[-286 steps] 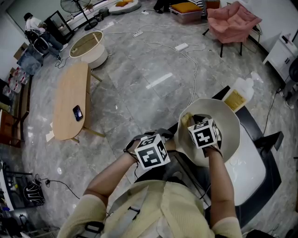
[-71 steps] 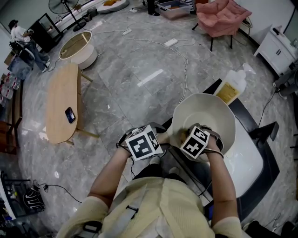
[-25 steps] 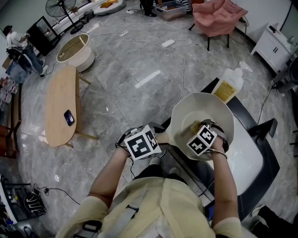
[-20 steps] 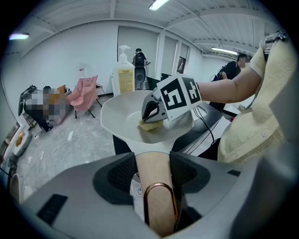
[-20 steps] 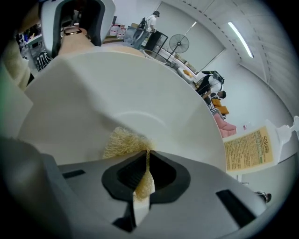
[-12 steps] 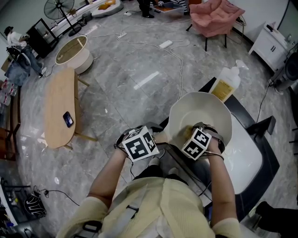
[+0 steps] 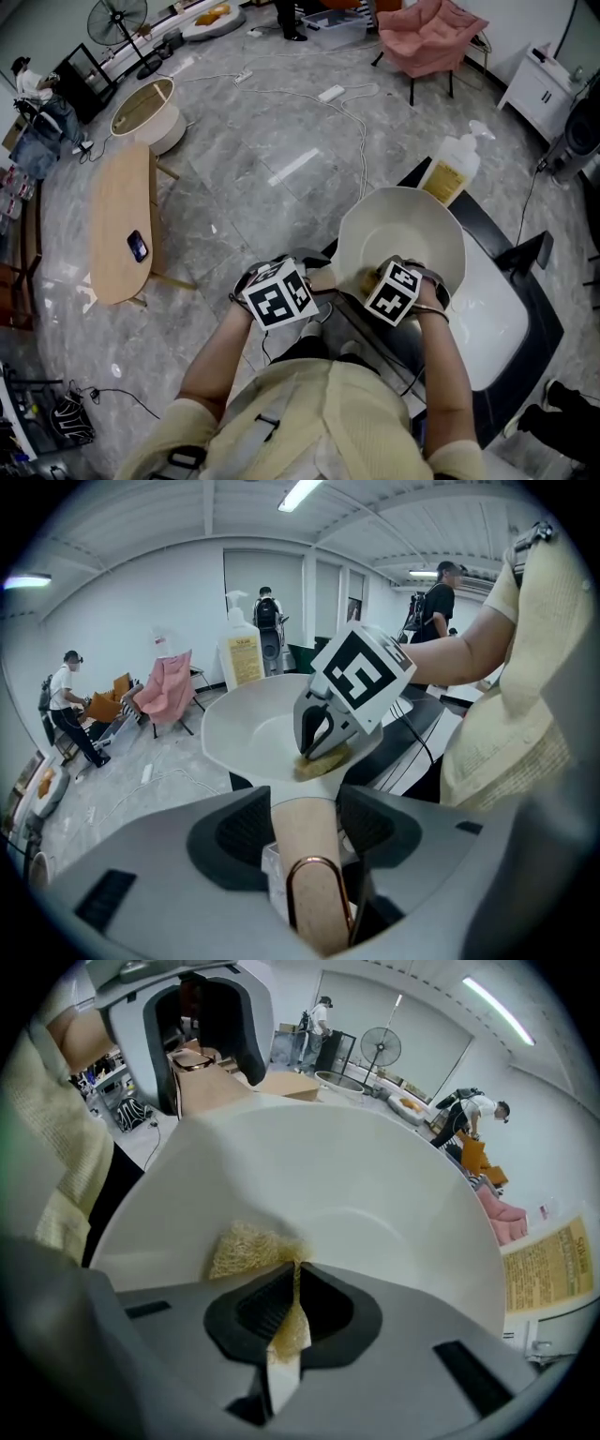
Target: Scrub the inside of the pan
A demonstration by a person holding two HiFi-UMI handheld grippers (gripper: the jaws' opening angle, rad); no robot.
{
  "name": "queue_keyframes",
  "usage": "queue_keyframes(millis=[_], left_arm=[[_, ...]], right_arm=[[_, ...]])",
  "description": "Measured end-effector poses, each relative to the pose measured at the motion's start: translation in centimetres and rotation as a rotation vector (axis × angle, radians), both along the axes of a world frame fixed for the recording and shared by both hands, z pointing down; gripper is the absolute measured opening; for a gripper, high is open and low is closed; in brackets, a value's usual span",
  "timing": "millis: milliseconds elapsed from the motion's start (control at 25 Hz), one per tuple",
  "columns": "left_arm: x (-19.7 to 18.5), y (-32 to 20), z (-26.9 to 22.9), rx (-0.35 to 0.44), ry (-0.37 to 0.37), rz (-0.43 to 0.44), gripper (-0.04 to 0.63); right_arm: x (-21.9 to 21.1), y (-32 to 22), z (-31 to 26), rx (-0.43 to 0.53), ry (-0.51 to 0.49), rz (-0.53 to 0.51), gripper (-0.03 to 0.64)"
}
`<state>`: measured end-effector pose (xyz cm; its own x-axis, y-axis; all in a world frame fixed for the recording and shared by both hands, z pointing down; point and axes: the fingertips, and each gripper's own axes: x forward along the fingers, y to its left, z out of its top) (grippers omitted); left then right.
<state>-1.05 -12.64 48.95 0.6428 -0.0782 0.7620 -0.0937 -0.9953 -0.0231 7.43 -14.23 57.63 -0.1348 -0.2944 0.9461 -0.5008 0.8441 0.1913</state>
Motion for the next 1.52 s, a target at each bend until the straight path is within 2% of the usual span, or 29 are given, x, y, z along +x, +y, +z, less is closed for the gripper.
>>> queue_keyframes(millis=[240, 440, 760, 1000, 1320, 1520], left_arm=[[0.4, -0.1, -1.6, 0.013, 0.054, 0.005, 0.235], [1.0, -1.2, -3.0, 0.021, 0.125, -0.054, 0.193], [1.5, -3.0, -5.8, 0.009, 0.273, -0.172, 0.144], [2.2, -4.0, -7.9, -0.013, 0.395, -0.266, 0.135], [2.6, -4.4, -8.8, -0.028, 0.464, -0.305, 0.077], [3.0, -4.4, -9.3, -0.043, 0.509, -0.308, 0.064]], right_arm=[[-0.6, 1.1, -1.0, -0.064, -0.061, 0.011, 0.032], [-0.8, 1.1, -2.7, -0.052, -0.14, 0.061, 0.032], [1.0, -0.1, -7.2, 0.108, -0.29, 0.25, 0.032], [3.1, -0.7, -10.7, 0.256, -0.378, 0.374, 0.032], [5.4, -0.3, -13.4, 0.404, -0.447, 0.505, 0.032], [6.3, 0.2, -14.7, 0.468, -0.521, 0.582, 0.032]])
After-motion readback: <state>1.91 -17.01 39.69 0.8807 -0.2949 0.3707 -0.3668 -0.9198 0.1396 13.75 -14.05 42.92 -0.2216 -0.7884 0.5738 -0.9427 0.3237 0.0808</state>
